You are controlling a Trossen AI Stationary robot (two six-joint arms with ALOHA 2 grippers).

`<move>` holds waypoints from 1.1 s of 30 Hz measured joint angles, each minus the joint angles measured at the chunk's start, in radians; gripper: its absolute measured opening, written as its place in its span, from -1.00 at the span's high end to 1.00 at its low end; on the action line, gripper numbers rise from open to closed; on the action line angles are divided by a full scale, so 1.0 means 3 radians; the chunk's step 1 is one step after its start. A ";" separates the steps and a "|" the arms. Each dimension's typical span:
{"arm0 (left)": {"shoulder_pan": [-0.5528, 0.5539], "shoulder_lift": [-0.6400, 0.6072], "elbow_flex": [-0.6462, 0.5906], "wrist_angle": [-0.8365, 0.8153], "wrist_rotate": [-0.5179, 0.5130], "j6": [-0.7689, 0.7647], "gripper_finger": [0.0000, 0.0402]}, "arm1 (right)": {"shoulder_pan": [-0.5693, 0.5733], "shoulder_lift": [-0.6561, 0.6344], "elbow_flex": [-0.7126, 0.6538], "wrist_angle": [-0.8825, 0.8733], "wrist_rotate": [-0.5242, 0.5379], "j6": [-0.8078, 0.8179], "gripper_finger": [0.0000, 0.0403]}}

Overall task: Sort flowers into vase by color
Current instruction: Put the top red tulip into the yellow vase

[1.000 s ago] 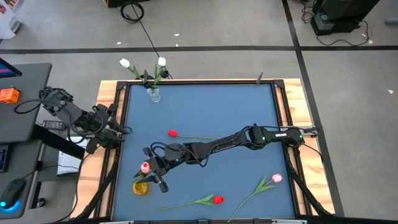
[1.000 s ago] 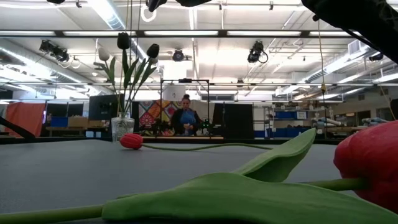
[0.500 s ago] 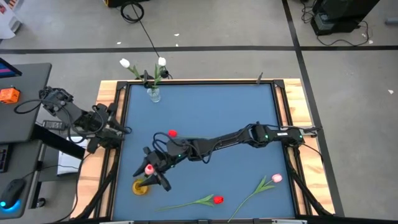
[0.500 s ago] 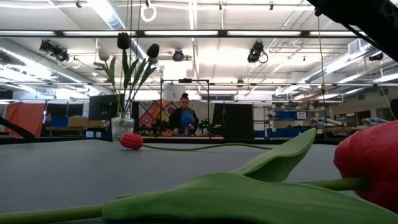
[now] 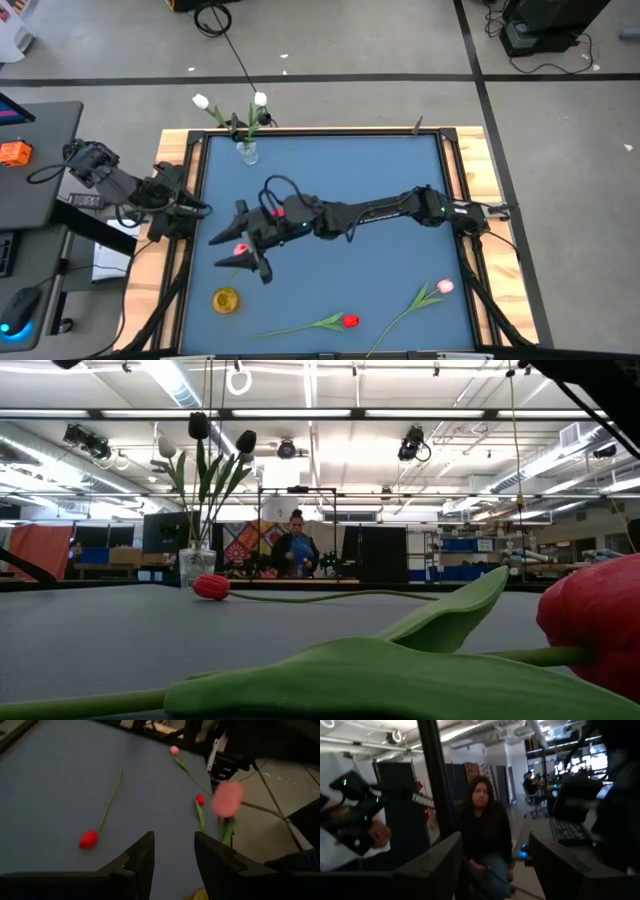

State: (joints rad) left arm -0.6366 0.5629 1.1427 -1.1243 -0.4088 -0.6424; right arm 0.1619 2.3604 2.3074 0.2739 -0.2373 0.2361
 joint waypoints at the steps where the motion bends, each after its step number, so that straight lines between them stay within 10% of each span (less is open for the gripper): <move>1: -0.0001 0.0000 0.0000 -0.0036 0.0001 -0.0074 0.28 | -0.0009 -0.0028 0.0000 -0.0002 0.0017 0.0017 -0.18; 6: -0.0001 0.0000 0.0000 -0.0160 0.0001 -0.0299 0.29 | -0.0030 -0.0176 0.0000 -0.0147 0.0225 0.0170 -0.17; 15: -0.0001 -0.0005 -0.0058 -0.0492 -0.0608 -0.1081 0.29 | -0.0066 -0.0873 0.0001 -0.3007 0.1899 0.0336 0.00; 26: 0.0003 0.0000 -0.0603 -0.0084 -0.0767 -0.1548 0.29 | -0.0424 -0.1064 -0.0036 -0.4477 0.1523 0.0334 0.06; 33: 0.0002 0.0002 -0.1111 0.0418 -0.0951 -0.1986 0.29 | -0.0758 -0.1175 -0.0927 -0.4327 0.0815 0.0110 0.06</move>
State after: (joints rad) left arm -0.6361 0.5636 0.8095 -0.9990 -0.6942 -1.2382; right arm -0.0655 2.0078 2.0293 -1.0243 0.0072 0.2691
